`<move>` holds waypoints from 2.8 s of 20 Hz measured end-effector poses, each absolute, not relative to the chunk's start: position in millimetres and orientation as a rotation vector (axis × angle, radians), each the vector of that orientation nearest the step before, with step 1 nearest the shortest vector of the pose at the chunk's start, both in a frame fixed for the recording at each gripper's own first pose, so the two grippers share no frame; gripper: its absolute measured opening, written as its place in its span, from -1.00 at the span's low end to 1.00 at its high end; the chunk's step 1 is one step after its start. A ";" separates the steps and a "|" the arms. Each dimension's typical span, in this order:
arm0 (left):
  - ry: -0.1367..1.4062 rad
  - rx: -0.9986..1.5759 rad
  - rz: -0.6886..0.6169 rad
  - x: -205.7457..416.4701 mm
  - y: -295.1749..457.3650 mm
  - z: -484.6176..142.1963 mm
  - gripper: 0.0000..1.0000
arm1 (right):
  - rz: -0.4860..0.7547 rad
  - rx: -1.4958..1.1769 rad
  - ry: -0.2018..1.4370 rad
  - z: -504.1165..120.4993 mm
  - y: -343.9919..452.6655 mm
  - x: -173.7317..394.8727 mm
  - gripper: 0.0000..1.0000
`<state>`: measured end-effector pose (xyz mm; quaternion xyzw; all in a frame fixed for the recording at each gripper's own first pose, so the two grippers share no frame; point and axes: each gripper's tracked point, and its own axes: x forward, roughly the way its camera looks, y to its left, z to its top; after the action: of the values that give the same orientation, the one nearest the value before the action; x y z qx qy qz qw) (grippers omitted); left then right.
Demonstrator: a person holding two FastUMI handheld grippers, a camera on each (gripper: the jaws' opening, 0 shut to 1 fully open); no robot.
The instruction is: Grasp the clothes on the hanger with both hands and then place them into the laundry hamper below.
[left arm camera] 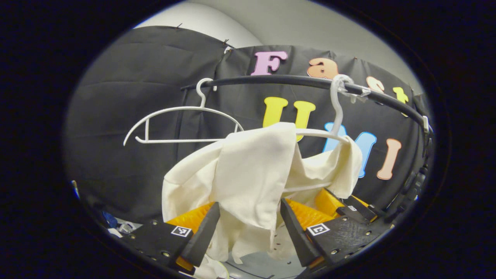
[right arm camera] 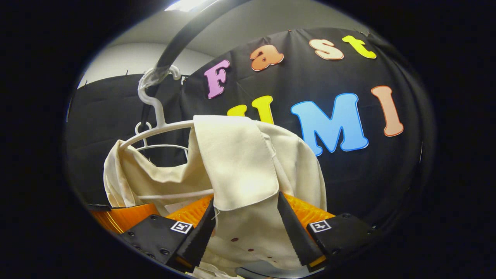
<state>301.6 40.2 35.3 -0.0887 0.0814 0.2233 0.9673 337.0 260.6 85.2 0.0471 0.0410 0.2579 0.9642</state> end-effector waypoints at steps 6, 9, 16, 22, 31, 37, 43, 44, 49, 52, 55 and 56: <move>0.149 -0.143 0.445 315.3 44.4 29.9 -0.18 | 0.459 0.097 0.090 74.7 261.2 350.9 0.10; 0.142 -0.151 0.413 316.6 44.5 28.0 -0.77 | 0.424 0.113 0.070 75.7 252.8 351.8 -0.77; 0.074 -0.131 0.342 299.1 46.9 42.4 -0.98 | 0.395 0.148 0.012 84.4 235.5 349.1 -0.97; -0.001 -0.125 0.365 262.0 55.6 72.0 -0.98 | 0.268 0.203 -0.067 104.3 189.4 351.2 -0.98; -0.053 -0.129 0.375 240.2 95.1 111.0 -0.99 | 0.183 0.186 -0.115 120.5 159.7 367.8 -0.98; -0.064 -0.135 0.360 241.9 120.9 124.7 -0.96 | 0.151 0.198 -0.140 135.4 150.9 381.8 -0.98; -0.003 -0.233 0.241 260.7 134.8 109.1 -0.95 | 0.200 0.255 -0.133 134.9 152.0 391.2 -0.99; 0.021 -0.245 0.203 266.0 138.5 106.5 -0.96 | 0.211 0.270 -0.136 135.4 150.8 393.4 -0.99; 0.050 -0.262 0.082 274.2 156.5 104.8 -0.97 | 0.251 0.300 -0.189 149.2 148.1 385.1 -0.98; -0.045 -0.124 0.026 287.2 152.1 119.8 -0.97 | 0.258 0.375 -0.275 159.0 141.9 384.7 -0.99; -0.076 -0.130 -0.035 293.3 147.9 114.4 -0.98 | 0.210 0.473 -0.311 161.6 132.6 397.1 -0.98; -0.082 -0.158 -0.049 292.4 144.9 114.2 -0.97 | 0.200 0.469 -0.300 156.9 134.0 402.3 -0.98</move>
<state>292.4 144.9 114.2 -0.0790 -0.0412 -0.0244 0.9957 402.3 134.0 156.9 0.2312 -0.1477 0.0983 0.9566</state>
